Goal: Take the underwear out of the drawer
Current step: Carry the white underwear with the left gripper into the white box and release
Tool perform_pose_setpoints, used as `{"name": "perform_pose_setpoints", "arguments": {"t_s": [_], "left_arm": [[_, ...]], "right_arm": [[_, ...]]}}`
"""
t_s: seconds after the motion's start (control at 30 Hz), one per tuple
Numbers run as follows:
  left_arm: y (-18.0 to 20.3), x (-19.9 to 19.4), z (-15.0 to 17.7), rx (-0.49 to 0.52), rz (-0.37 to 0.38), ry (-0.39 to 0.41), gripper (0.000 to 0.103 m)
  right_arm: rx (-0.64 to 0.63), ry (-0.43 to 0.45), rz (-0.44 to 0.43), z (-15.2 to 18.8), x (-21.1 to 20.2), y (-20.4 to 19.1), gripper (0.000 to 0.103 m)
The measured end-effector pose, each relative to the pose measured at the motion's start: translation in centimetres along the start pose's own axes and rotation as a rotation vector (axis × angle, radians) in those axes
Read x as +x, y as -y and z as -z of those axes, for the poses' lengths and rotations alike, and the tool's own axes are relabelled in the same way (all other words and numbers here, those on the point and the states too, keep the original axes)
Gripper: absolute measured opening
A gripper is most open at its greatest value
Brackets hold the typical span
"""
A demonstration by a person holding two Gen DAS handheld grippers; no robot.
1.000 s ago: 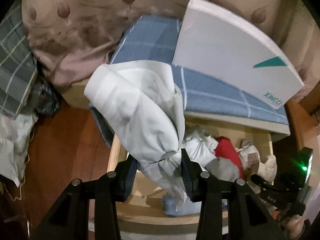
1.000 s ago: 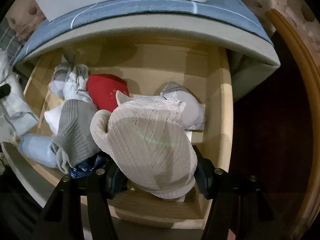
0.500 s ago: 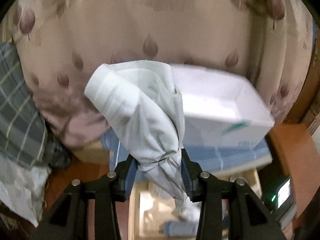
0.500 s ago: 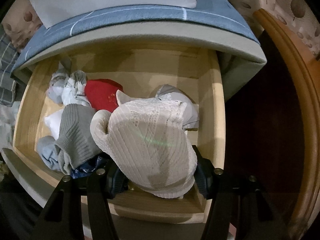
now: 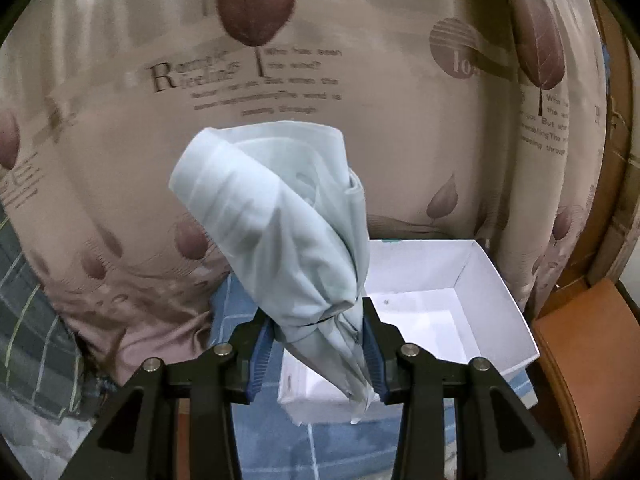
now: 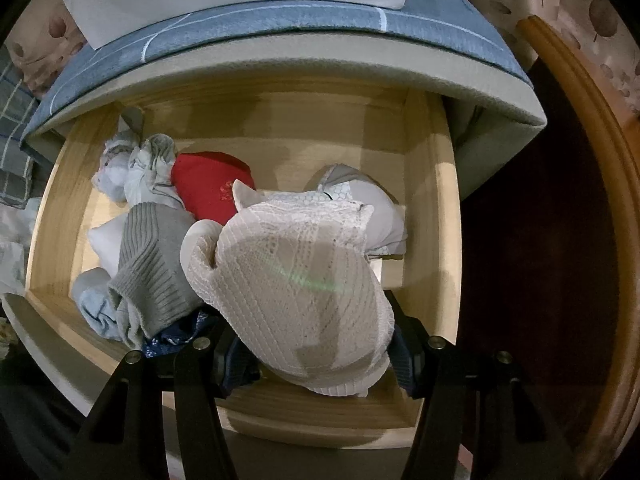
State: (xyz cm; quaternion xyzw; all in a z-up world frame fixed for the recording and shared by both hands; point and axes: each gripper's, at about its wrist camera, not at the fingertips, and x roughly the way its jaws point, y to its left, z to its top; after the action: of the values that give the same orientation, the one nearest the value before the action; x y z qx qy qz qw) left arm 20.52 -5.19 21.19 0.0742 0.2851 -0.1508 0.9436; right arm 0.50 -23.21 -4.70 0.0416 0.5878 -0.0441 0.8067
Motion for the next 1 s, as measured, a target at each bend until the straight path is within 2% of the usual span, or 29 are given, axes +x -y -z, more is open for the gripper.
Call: {"name": "perform_pose_setpoints", "arguments": {"t_s": [0.13,0.27,0.47,0.67,1.0], "left_arm": [[1.2,3.5,-0.2,0.02,0.001,-0.043,0.041],[2.4,7.6,0.6,0.064,-0.034,-0.128,0.041],[2.4,10.7,2.9,0.101,-0.071,-0.244,0.041],[1.8,11.5,5.4,0.119,-0.123,-0.326,0.041],[1.7,9.4,7.4,0.127,-0.155,-0.352,0.041]], "right_arm": [[-0.002,-0.004,-0.001,-0.1,0.2,0.0,0.055],[-0.005,-0.004,-0.002,0.0,0.2,0.0,0.055],[0.014,-0.02,-0.025,-0.2,0.6,0.4,0.055],[0.013,-0.022,-0.028,-0.2,0.7,0.4,0.056],[0.013,-0.022,-0.024,-0.2,0.8,0.3,0.056]]}}
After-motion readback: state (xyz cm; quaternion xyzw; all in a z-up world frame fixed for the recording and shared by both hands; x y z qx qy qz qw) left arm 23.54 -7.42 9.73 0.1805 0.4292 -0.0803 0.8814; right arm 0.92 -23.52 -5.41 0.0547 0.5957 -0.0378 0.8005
